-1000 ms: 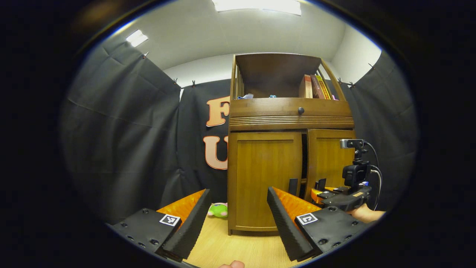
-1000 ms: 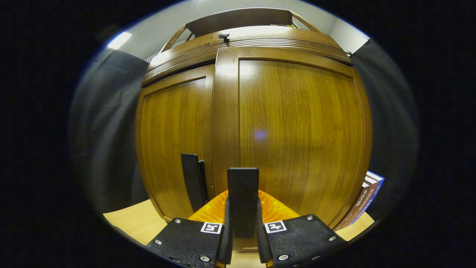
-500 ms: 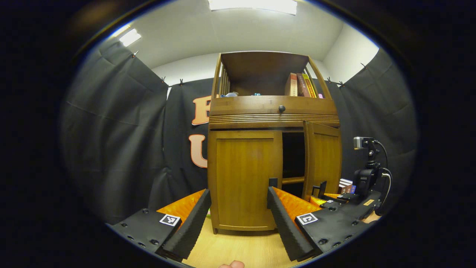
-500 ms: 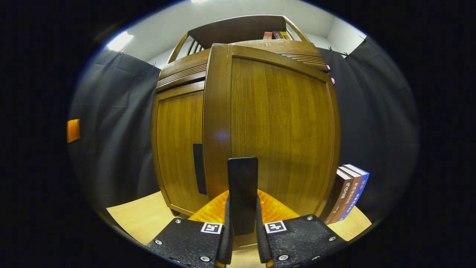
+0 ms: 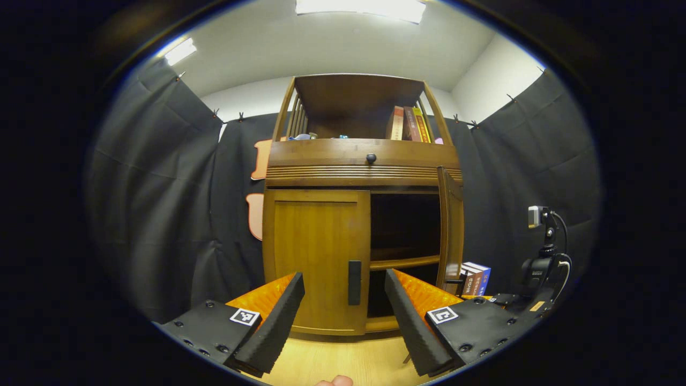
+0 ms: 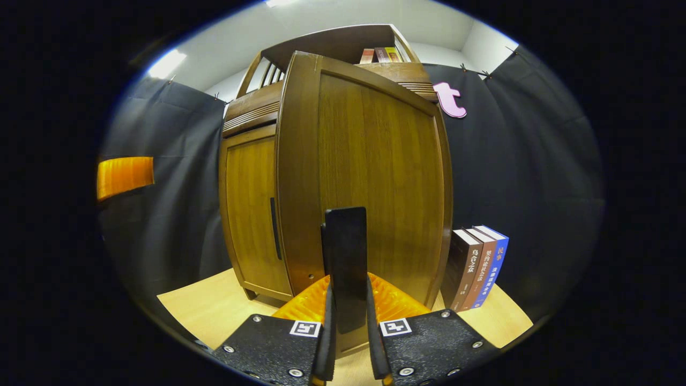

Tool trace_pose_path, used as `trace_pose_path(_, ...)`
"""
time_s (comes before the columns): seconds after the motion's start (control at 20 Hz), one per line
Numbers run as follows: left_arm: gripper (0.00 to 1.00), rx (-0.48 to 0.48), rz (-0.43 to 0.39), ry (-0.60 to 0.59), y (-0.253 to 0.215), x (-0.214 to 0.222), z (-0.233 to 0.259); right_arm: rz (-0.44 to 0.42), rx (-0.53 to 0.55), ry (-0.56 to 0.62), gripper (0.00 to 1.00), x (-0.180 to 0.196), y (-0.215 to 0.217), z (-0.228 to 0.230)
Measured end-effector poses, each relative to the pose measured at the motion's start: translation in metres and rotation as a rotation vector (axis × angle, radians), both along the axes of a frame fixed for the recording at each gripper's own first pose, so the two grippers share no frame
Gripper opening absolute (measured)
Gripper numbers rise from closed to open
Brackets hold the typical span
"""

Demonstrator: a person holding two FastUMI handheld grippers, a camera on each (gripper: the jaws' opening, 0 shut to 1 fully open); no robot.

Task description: Open the right door of the double-door shoe cabinet with the right hand, and open the left door with the left hand.

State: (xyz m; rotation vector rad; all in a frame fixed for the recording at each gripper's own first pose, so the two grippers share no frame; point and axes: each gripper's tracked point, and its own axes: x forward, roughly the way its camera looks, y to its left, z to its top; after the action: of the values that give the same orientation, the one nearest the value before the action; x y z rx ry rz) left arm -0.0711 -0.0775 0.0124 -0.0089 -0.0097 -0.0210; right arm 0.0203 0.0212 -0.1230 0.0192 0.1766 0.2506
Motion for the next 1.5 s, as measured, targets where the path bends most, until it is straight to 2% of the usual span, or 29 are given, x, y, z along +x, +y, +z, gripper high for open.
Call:
trace_pose_path(0.45, 0.98, -0.020, -0.091, -0.005, -0.049, 0.002, -0.003, -0.097, -0.042, 0.001, 0.20, -0.026, -0.056, -0.002)
trace_pose_path(0.5, 0.98, -0.021, -0.099, -0.004, -0.052, 0.004, -0.003, -0.104, -0.048, 0.001, 0.10, -0.028, -0.060, -0.002)
trace_pose_path(0.6, 0.98, -0.027, -0.107, 0.001, -0.057, 0.004, -0.006, -0.118, -0.049, 0.009, 0.29, -0.029, -0.070, -0.004)
trace_pose_path(0.65, 0.98, -0.031, -0.109, 0.003, -0.058, 0.003, -0.007, -0.127, -0.046, 0.011, 0.19, -0.031, -0.075, -0.006)
trace_pose_path(0.75, 0.98, -0.034, -0.108, 0.007, -0.057, 0.003, -0.010, -0.146, -0.029, 0.011, 0.17, -0.029, -0.087, -0.006)
trace_pose_path(0.8, 0.98, -0.034, -0.105, 0.008, -0.056, 0.003, -0.011, -0.157, -0.023, 0.013, 0.06, -0.030, -0.093, -0.007)
trace_pose_path(0.85, 0.98, -0.035, -0.103, 0.009, -0.054, 0.003, -0.011, -0.168, -0.018, 0.010, 0.15, -0.031, -0.099, -0.006)
trace_pose_path(0.9, 0.98, -0.036, -0.100, 0.010, -0.054, 0.003, -0.012, -0.174, -0.021, 0.010, 0.14, -0.031, -0.105, -0.007)
trace_pose_path(0.95, 0.98, -0.036, -0.097, 0.012, -0.052, 0.003, -0.013, -0.175, -0.025, 0.008, 0.24, -0.032, -0.110, -0.005)
trace_pose_path(1.0, 0.98, -0.034, -0.095, 0.013, -0.052, 0.004, -0.013, -0.188, -0.027, 0.008, 0.14, -0.031, -0.121, -0.006)
trace_pose_path(1.05, 0.98, -0.032, -0.094, 0.013, -0.050, 0.003, -0.014, -0.212, -0.029, 0.008, 0.13, -0.030, -0.139, -0.008)
trace_pose_path(1.15, 0.98, -0.027, -0.090, 0.010, -0.047, 0.002, -0.013, -0.209, 0.030, 0.023, 0.10, -0.028, -0.158, -0.009)
trace_pose_path(1.25, 0.98, -0.024, -0.088, 0.008, -0.046, 0.004, -0.014, -0.177, 0.036, 0.017, 0.10, -0.027, -0.174, -0.007)
trace_pose_path(1.3, 0.98, -0.022, -0.087, 0.009, -0.044, 0.003, -0.014, -0.146, 0.039, 0.013, 0.21, -0.025, -0.178, -0.008)
trace_pose_path(1.35, 0.98, -0.020, -0.084, 0.009, -0.042, 0.002, -0.015, -0.121, 0.045, 0.008, 0.09, -0.025, -0.183, -0.008)
trace_pose_path(1.5, 0.98, -0.020, -0.077, 0.013, -0.039, 0.001, -0.016, -0.069, 0.048, 0.008, 0.09, -0.022, -0.200, -0.009)
